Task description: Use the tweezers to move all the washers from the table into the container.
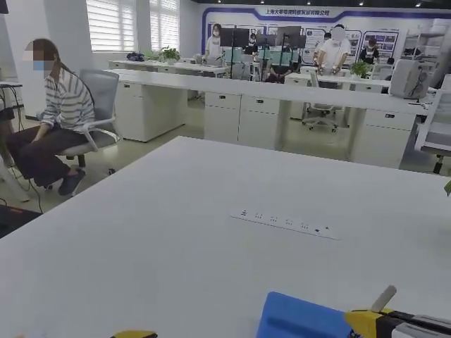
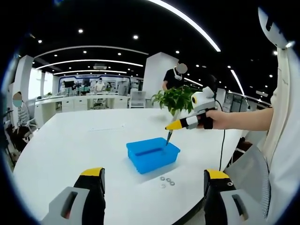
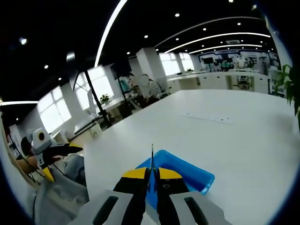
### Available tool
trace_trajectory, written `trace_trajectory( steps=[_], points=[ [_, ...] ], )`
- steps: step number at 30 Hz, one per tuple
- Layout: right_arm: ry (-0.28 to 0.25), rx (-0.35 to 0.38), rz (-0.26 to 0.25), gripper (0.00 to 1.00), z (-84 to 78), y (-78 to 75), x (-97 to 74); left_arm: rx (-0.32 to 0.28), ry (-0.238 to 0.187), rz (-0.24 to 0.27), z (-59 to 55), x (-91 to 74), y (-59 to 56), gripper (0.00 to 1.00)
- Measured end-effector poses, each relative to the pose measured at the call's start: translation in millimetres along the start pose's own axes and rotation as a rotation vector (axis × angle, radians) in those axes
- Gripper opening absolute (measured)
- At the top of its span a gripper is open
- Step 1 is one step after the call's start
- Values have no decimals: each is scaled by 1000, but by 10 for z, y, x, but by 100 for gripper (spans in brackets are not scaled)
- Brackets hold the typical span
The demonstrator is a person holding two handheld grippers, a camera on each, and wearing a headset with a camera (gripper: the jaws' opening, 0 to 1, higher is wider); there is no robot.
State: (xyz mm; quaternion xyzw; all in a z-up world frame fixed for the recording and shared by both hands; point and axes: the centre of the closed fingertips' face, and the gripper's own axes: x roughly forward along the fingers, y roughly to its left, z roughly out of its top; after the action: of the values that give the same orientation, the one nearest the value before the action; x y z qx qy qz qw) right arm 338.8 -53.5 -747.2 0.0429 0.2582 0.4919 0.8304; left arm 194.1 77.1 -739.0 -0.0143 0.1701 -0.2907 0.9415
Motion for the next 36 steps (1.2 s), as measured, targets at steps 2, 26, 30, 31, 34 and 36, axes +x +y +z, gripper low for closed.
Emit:
trace_trajectory(
  steps=[2, 26, 30, 31, 34, 36],
  points=[
    [-8, 8, 12, 3, 10, 49, -12, -2, -3, 2, 6, -1, 1, 88],
    [61, 134, 64, 3, -604, 369, 66, 9, 25, -27, -91, 78, -49, 88],
    [73, 137, 70, 3, -684, 419, 116, 27, 43, -38, -138, 97, -64, 88],
    [76, 139, 70, 3, -704, 425, 128, 29, 44, -39, -143, 101, -68, 88],
    [88, 139, 75, 4, -764, 457, 167, 48, 51, -37, -168, 118, -75, 88],
    [101, 136, 79, 4, -810, 474, 189, 58, 62, -39, -191, 127, -80, 88]
  ],
)
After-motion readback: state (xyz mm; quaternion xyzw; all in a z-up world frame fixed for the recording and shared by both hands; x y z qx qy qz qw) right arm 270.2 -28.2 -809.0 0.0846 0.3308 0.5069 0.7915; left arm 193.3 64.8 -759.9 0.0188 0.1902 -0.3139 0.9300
